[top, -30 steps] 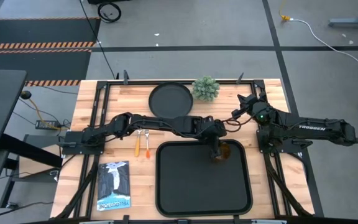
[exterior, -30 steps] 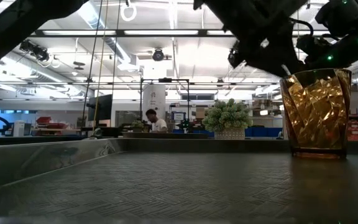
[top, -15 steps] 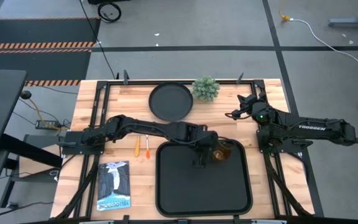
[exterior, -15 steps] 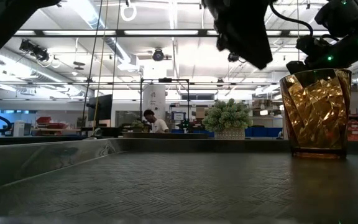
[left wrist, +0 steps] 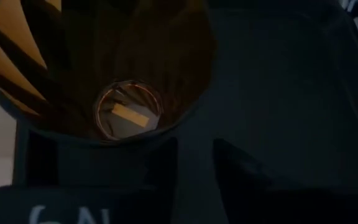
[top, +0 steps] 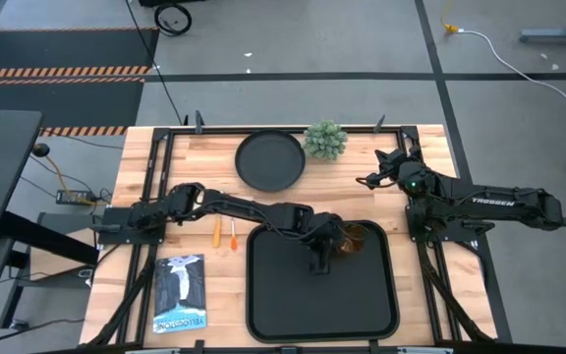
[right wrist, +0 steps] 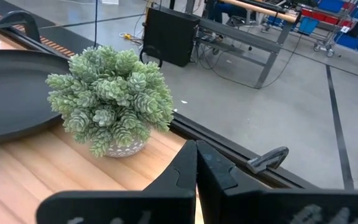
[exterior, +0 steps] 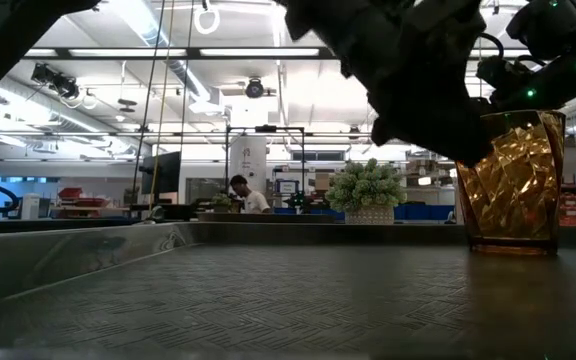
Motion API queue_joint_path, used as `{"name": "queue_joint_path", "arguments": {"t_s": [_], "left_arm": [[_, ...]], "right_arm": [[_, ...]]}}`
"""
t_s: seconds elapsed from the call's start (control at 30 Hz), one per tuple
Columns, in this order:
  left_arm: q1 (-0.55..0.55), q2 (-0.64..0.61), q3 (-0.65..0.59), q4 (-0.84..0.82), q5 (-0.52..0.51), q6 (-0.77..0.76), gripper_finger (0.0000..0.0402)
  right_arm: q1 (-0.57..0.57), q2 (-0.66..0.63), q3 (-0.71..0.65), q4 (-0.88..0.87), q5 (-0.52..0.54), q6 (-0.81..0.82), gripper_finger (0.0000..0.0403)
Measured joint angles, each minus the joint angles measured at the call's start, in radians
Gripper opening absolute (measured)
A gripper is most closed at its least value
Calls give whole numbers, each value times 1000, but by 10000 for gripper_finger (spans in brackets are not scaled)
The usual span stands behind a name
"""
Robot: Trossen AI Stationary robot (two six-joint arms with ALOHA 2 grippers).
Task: Pick and place plate/cup/fork/spoon on tray
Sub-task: Put the orange glass on the top right of the black serving tray, then put the black plate on the black serving tray at the bottom left of the orange glass
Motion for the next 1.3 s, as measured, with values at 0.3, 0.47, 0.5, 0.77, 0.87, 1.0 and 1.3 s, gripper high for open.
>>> {"name": "queue_joint_path", "arguments": {"t_s": [0.3,0.47,0.5,0.77,0.87,1.0,1.3], "left_arm": [[26,0,-100,167,1,31,88],[40,0,-129,263,0,60,79],[41,0,-132,273,-1,71,78],[41,0,-132,374,-32,124,67],[45,0,-132,405,-36,130,64],[55,0,-132,396,-38,129,58],[64,-63,-131,124,-186,142,45]], "right_arm": [[0,0,0,0,-16,2,5],[0,0,0,1,-16,2,5],[0,0,0,1,-16,2,5],[0,0,0,6,-16,2,5],[0,0,0,10,-17,1,5],[0,0,0,11,-16,2,5],[0,0,0,2,-17,1,5]]}}
